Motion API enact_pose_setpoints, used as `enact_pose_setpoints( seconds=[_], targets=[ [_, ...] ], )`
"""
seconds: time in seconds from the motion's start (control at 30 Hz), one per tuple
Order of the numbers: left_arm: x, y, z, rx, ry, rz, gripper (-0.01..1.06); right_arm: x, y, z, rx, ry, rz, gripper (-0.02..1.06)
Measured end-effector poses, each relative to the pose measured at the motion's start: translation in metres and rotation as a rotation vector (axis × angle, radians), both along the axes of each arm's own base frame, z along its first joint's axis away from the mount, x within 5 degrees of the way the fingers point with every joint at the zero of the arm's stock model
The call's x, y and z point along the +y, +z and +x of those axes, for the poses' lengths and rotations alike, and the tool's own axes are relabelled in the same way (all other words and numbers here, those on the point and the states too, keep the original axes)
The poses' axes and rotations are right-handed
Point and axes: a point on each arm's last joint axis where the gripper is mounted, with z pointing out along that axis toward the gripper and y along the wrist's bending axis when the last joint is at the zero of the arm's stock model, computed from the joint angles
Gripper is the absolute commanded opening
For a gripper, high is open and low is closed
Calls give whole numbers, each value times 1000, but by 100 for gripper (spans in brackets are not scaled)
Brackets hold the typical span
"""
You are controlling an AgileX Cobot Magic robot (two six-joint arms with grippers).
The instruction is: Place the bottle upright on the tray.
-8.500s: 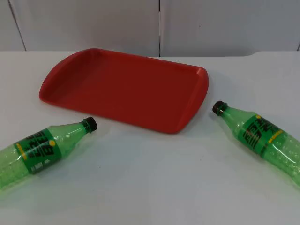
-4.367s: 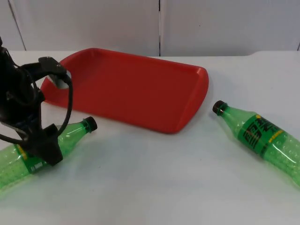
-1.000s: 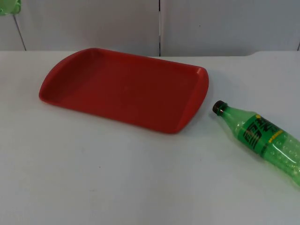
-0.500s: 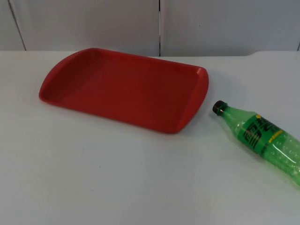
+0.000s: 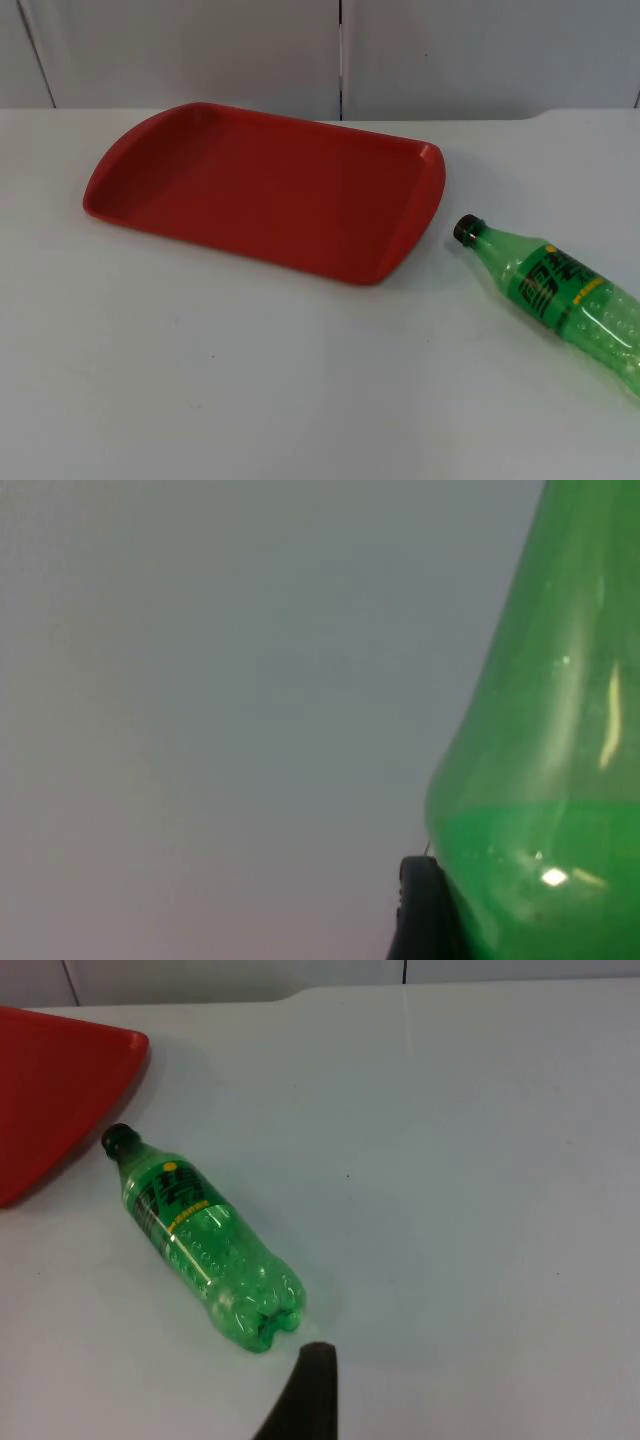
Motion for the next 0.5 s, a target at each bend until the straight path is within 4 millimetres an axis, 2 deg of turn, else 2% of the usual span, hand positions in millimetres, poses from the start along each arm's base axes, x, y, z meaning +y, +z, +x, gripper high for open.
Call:
enact_pose_setpoints(
  seconds=[0.37, 0.5],
  targets=[
    [-4, -2, -1, 7, -47, 45, 0, 0, 0, 0, 0, 0, 0, 82],
    [2, -12, 5, 89, 23, 19, 0, 0, 0, 0, 0, 0, 0, 82]
  ],
)
